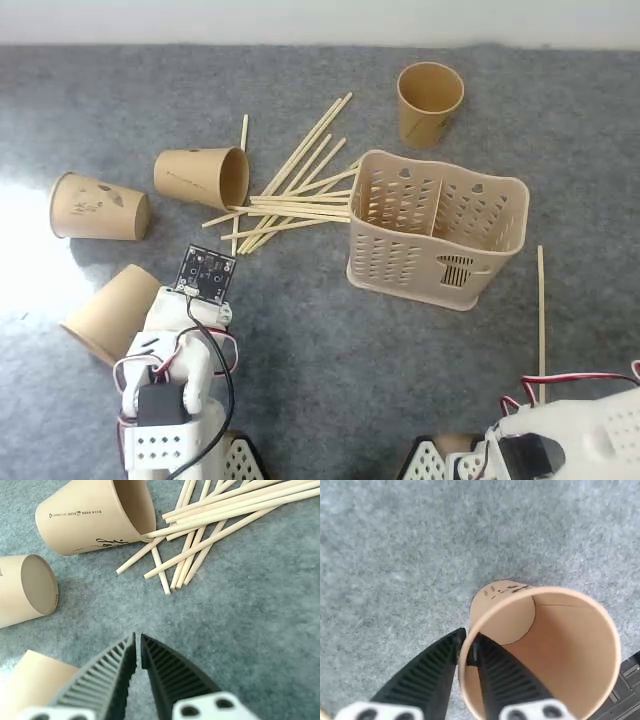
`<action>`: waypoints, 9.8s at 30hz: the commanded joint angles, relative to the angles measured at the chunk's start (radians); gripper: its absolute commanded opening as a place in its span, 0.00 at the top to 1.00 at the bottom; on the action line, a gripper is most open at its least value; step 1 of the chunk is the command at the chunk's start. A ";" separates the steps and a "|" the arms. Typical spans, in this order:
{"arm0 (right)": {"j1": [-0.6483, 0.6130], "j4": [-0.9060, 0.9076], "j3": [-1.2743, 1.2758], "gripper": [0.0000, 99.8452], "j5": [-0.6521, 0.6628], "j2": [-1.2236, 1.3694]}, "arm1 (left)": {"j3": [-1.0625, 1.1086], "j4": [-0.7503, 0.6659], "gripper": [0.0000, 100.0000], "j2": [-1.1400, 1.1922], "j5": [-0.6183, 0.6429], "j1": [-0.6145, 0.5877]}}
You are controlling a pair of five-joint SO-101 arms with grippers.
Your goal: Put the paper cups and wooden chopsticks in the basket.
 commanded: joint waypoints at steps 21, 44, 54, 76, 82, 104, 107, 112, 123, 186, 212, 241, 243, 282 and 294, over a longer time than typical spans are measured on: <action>-0.113 -0.001 -0.029 0.99 -0.064 -0.397 | -0.018 -0.021 0.98 -0.011 0.008 -0.003; -0.760 0.395 -0.387 0.99 -0.269 -0.529 | -0.018 -0.025 0.98 -0.009 0.008 -0.003; -0.898 0.403 -0.489 0.99 -0.265 -0.527 | -0.018 -0.026 0.98 -0.009 0.008 -0.003; -1.181 0.404 -0.101 0.99 -0.287 -0.966 | -0.018 -0.040 0.98 -0.008 0.008 -0.003; -1.363 0.398 -0.037 0.99 -0.236 -0.974 | -0.018 -0.037 0.98 -0.008 0.008 -0.003; -1.323 0.403 -0.029 0.99 -0.350 -0.756 | -0.018 -0.040 0.98 -0.008 0.008 -0.003; -1.323 0.403 0.000 0.99 -0.350 -0.768 | -0.018 -0.040 0.98 -0.008 0.008 -0.003; -1.415 0.403 0.017 0.99 -0.350 -0.917 | -0.018 -0.040 0.98 -0.008 0.008 -0.003; -1.330 0.403 0.084 0.99 -0.413 -0.961 | -0.018 -0.040 0.98 -0.008 0.008 -0.003; -1.316 0.401 -0.173 0.99 -0.419 -0.656 | -0.018 -0.040 0.98 -0.008 0.008 -0.005; -1.395 0.404 0.069 0.99 -0.425 -0.809 | -0.018 -0.041 0.98 -0.008 0.008 -0.005; -1.328 0.398 0.117 0.79 -0.417 -0.645 | -0.018 -0.041 0.98 -0.008 0.008 -0.005; -1.328 0.400 0.117 0.66 -0.417 -0.645 | -0.018 -0.041 0.98 -0.008 0.008 -0.005; -0.725 0.331 0.170 0.70 -0.155 -0.866 | -0.018 -0.040 0.98 -0.008 0.008 -0.005; -0.725 0.090 0.623 0.84 -0.121 -0.868 | -0.018 -0.040 0.98 -0.008 0.008 -0.005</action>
